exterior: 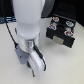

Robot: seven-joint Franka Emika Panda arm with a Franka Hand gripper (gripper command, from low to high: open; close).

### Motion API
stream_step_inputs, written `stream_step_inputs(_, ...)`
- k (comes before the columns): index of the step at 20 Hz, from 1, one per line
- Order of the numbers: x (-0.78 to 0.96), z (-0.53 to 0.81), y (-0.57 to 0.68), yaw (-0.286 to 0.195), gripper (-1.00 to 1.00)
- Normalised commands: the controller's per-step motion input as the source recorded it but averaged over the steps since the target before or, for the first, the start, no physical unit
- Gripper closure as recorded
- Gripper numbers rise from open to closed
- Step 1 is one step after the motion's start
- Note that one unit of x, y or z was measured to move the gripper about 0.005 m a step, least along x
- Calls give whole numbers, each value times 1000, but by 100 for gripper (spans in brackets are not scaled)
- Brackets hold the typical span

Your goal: Open the kcup holder, insert the kcup into the holder, and close the kcup holder

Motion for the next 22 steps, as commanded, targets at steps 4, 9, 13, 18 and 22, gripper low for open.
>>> stream_step_inputs(4,91,47,76,-55,100)
stream_step_inputs(9,63,68,16,-43,100)
stream_step_inputs(13,90,100,54,-32,-100)
stream_step_inputs(18,47,182,66,-11,100)
stream_step_inputs(22,112,557,273,-18,100)
